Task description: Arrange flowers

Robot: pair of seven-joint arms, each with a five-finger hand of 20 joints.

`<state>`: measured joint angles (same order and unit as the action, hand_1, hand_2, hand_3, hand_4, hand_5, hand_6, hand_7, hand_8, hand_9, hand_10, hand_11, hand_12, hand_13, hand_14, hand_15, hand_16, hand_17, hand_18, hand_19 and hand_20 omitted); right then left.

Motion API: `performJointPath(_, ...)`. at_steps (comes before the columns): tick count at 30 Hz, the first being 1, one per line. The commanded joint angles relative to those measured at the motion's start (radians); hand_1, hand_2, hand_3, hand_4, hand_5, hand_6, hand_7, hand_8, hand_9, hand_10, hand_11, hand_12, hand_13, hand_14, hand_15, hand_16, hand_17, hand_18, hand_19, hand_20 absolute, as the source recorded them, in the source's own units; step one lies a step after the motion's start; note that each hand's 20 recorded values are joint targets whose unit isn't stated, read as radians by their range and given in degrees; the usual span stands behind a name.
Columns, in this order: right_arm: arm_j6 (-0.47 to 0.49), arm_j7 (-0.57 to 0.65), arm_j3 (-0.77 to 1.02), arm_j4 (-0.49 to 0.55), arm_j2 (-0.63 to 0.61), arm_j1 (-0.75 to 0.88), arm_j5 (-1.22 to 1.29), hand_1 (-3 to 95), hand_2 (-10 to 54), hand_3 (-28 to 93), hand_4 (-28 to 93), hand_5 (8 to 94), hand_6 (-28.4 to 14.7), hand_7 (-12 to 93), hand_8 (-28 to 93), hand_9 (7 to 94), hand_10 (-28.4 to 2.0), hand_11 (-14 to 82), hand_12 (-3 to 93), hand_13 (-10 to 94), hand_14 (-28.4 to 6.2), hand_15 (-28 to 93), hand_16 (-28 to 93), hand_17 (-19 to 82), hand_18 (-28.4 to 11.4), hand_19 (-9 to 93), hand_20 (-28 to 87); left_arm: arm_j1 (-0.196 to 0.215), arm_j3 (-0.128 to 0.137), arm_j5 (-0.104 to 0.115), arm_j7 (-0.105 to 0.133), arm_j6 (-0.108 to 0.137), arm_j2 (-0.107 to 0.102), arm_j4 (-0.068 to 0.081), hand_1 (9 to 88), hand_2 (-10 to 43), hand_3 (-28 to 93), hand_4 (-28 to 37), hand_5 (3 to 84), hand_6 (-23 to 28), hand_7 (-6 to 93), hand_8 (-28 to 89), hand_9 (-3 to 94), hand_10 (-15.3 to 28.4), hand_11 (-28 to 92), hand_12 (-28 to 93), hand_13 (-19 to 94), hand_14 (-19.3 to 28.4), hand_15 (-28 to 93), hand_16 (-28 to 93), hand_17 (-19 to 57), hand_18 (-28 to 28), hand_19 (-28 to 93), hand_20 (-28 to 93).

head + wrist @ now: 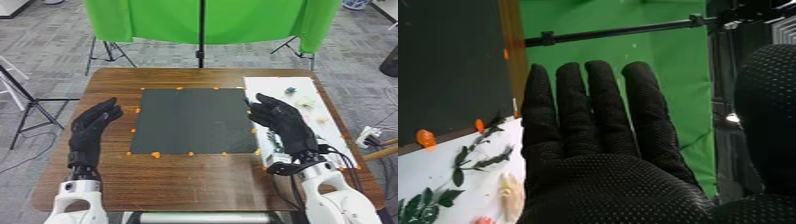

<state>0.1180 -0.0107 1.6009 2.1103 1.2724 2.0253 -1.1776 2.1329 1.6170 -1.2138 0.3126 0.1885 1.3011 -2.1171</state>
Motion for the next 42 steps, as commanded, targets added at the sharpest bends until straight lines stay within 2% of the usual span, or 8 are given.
performJointPath(1, -0.084, -0.009, -0.02, 0.012, -0.007, -0.012, 0.006, 20.6, -5.9, 75, -21, 42.9, -2.5, 14, -9, 46.0, -14.2, 6.4, 11.9, 37, -13.1, 12, 12, 21, -12.5, 13, 27, -0.027, -0.024, -0.024, -0.045, -0.039, 0.034, 0.031, 32.7, -5.5, 66, -19.6, 49.3, 3.5, 16.5, -8, 47.4, 13.5, 24, 12, 35, 17.2, 37, -1, 5.4, 13.9, 23, 28)
performJointPath(4, -0.205, -0.018, -0.053, 0.021, -0.031, -0.02, 0.031, 20.1, -6.0, 75, -20, 42.9, -2.3, 14, -10, 46.1, -14.2, 6.4, 12.3, 36, -13.5, 12, 12, 21, -13.2, 13, 27, -0.01, -0.007, -0.027, -0.07, -0.043, 0.015, 0.008, 32.9, -5.6, 66, -19.5, 49.4, 3.7, 16.4, -8, 47.6, 13.6, 24, 12, 35, 17.3, 38, -2, 5.7, 13.8, 24, 28)
performJointPath(10, -0.315, -0.022, -0.07, 0.027, -0.062, -0.066, -0.125, 24.7, -9.4, 76, -20, 44.0, -2.3, 17, -10, 46.8, -13.8, 8.1, 13.7, 40, -13.0, 13, 14, 24, -13.8, 22, 31, -0.054, -0.011, -0.036, -0.081, -0.046, 0.005, 0.018, 32.9, -5.7, 66, -19.4, 49.4, 3.8, 16.2, -8, 47.7, 13.7, 24, 12, 35, 17.4, 38, -2, 5.6, 13.8, 24, 29)
performJointPath(13, -0.428, 0.041, -0.093, 0.041, -0.063, -0.075, -0.292, 26.2, -9.5, 75, -25, 47.9, -2.5, 21, -10, 51.3, -14.0, 13.0, 16.3, 49, -13.3, 15, 17, 31, -15.2, 38, 36, -0.043, -0.003, -0.088, -0.085, -0.051, 0.013, 0.016, 33.3, -5.5, 66, -19.7, 49.4, 3.8, 16.1, -8, 47.8, 13.7, 24, 12, 35, 17.5, 38, -2, 5.5, 13.9, 24, 29)
performJointPath(18, -0.579, 0.176, -0.109, 0.047, -0.14, -0.059, -0.627, 30.3, -9.5, 56, -28, 51.5, -6.3, 25, -7, 54.0, -17.6, 28.8, 25.5, 65, -13.0, 47, 22, 46, -16.2, 73, 44, -0.051, -0.003, -0.096, -0.1, -0.051, -0.03, 0.007, 33.6, -5.3, 65, -19.7, 49.4, 3.9, 15.9, -8, 48.0, 13.7, 24, 12, 36, 17.6, 38, -2, 5.5, 13.9, 24, 29)
performJointPath(36, -0.21, 0.536, -0.131, -0.001, -0.282, -0.049, -1.262, 33.3, -9.5, 59, -28, 61.3, -7.3, 19, -5, 62.6, -17.4, 32.6, 26.0, 78, -9.0, 62, 25, 62, -9.0, 91, 31, -0.008, -0.009, -0.153, -0.176, -0.101, -0.036, -0.019, 35.5, -2.2, 65, -16.1, 49.4, 3.9, 15.8, -8, 48.1, 13.7, 24, 12, 35, 17.7, 39, -2, 5.0, 14.2, 25, 29)
performJointPath(40, -0.161, 0.549, -0.155, -0.015, -0.305, -0.07, -1.271, 43.5, -9.5, 36, -28, 63.1, -7.5, 19, -4, 64.7, -17.6, 31.5, 26.5, 79, -8.8, 63, 25, 63, -8.8, 92, 31, -0.007, -0.012, -0.156, -0.188, -0.101, -0.033, -0.021, 35.5, -2.1, 65, -15.9, 49.4, 4.0, 15.6, -8, 47.9, 13.7, 24, 12, 35, 17.7, 39, -2, 4.8, 14.2, 25, 28)
performJointPath(42, -0.122, 0.551, -0.175, -0.02, -0.327, -0.083, -1.262, 62.7, -9.5, -17, 3, 64.8, -7.3, 20, -4, 67.1, -17.8, 30.4, 26.8, 80, -8.5, 63, 26, 64, -8.7, 93, 31, 0.0, -0.011, -0.157, -0.19, -0.102, -0.034, -0.025, 35.5, -2.2, 65, -15.8, 49.3, 3.9, 15.7, -8, 47.9, 13.7, 24, 12, 35, 17.8, 39, -2, 4.8, 14.2, 25, 28)
